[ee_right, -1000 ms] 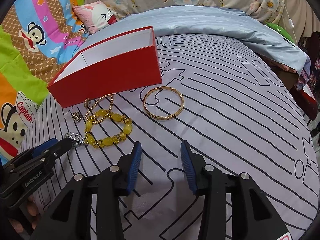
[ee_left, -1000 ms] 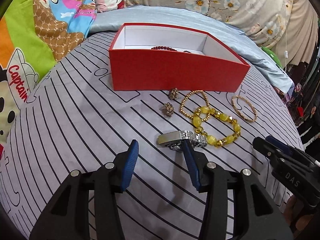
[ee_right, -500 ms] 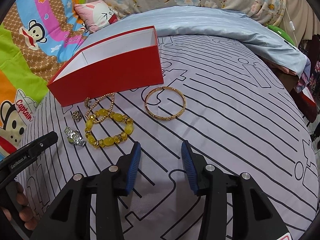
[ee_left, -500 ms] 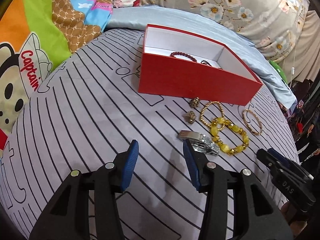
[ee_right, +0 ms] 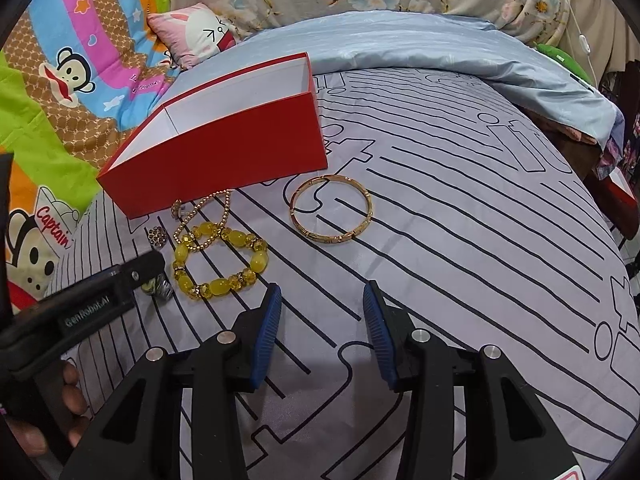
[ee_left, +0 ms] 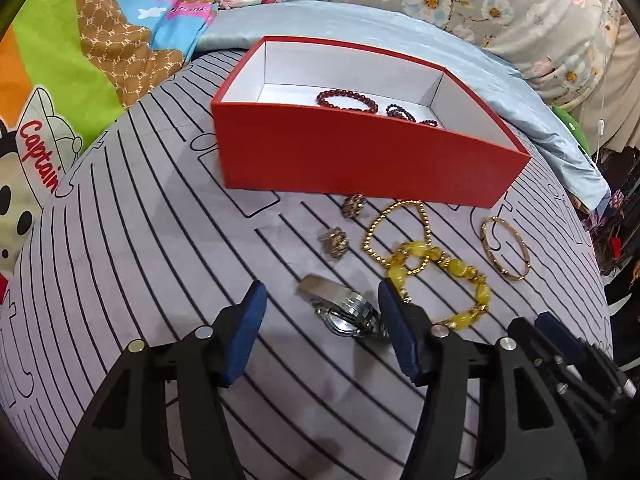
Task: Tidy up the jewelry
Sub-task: 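Lower the left tool onto the silver watch and close on its band, then grasp the yellow glass bead bracelet with the right tool while the left tool holds the watch, then lift the watch with the left tool while the right tool lifts the yellow bracelet toward the box, then lower the watch with the left tool into the red box while the right tool lowers the yellow bracelet in, then move both open tools back over the remaining gold jewelry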
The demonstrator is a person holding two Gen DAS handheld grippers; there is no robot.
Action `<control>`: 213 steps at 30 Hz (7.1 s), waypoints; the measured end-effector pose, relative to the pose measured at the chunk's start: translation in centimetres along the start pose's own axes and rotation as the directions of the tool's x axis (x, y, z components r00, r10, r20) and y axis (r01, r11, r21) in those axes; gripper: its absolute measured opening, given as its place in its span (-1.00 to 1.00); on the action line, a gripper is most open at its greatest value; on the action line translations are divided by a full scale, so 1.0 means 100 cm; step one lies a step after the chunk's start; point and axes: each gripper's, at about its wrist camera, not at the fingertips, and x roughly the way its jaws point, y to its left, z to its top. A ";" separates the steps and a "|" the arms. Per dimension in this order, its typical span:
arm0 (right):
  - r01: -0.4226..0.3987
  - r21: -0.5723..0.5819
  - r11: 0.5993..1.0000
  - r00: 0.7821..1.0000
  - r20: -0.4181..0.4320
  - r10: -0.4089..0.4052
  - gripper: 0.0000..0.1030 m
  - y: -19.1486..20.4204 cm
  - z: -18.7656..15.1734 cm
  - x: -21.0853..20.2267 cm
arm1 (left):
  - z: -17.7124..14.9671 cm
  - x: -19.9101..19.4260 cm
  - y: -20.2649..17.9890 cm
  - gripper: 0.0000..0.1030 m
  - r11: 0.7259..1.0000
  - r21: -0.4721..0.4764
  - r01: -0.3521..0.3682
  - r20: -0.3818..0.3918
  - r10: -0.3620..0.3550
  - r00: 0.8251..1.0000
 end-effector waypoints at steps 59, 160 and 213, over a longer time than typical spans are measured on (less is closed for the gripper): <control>0.013 -0.154 0.988 1.000 -0.017 -0.016 -0.76 0.067 0.033 0.043 | 0.020 -0.002 0.091 -0.73 0.978 -0.079 -0.192 0.077 0.198 0.977; -0.070 -0.182 0.981 0.987 0.130 0.095 -0.82 0.062 0.219 0.046 | 0.175 0.028 -0.012 -0.81 0.992 0.123 -0.021 0.138 0.004 0.990; -0.001 -0.029 1.000 0.999 0.049 0.002 -0.03 -0.005 0.063 -0.009 | 0.066 -0.020 0.004 -0.29 0.994 0.097 -0.044 0.083 0.036 0.996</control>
